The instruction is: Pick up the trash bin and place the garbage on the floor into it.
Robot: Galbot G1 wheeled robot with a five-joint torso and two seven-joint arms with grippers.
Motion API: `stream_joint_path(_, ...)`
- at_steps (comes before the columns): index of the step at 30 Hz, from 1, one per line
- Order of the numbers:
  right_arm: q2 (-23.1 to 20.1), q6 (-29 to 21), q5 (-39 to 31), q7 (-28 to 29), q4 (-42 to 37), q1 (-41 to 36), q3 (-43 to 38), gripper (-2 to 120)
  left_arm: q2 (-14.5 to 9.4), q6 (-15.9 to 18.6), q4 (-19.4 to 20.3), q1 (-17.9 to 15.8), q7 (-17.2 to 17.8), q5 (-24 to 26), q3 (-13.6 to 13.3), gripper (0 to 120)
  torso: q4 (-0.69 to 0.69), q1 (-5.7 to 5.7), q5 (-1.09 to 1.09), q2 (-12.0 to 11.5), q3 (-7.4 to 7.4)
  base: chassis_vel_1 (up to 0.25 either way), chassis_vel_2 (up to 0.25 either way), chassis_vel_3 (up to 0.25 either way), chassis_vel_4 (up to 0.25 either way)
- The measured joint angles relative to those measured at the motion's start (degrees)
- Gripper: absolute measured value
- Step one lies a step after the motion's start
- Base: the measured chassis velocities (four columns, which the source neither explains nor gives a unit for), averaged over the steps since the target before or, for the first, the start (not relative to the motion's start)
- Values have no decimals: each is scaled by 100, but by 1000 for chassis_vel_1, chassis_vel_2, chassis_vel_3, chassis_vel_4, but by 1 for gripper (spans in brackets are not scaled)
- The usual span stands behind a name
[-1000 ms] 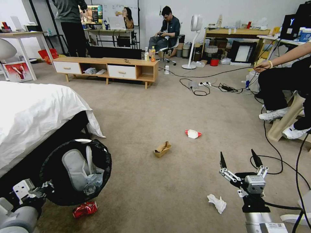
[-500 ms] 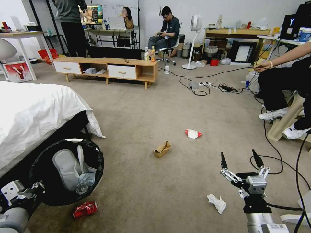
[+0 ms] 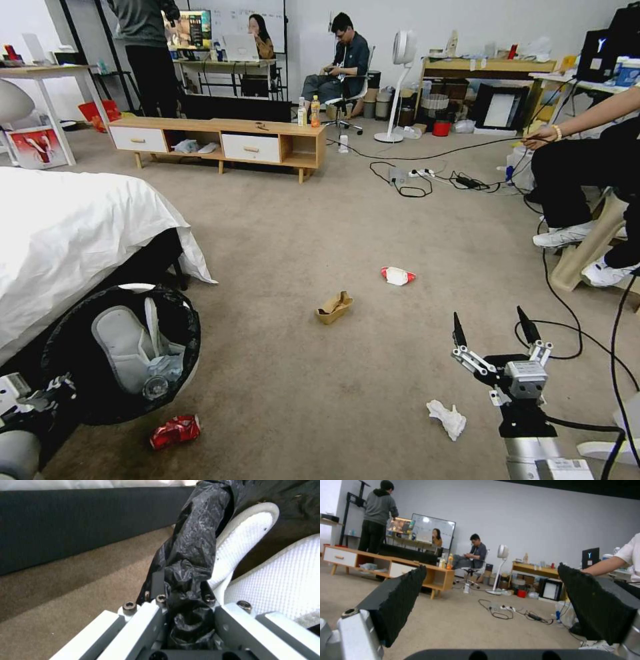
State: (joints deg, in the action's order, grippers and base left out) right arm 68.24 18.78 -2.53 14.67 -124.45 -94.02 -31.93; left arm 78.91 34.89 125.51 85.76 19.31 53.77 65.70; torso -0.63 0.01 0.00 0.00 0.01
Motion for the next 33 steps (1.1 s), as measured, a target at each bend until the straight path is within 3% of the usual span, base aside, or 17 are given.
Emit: stream_joint_path(33,-67,72,-87,-155,17,-44,-28,100,-38,15,6,13,19,39,-30,2,0,0,0,0,0,0,0,0,0)
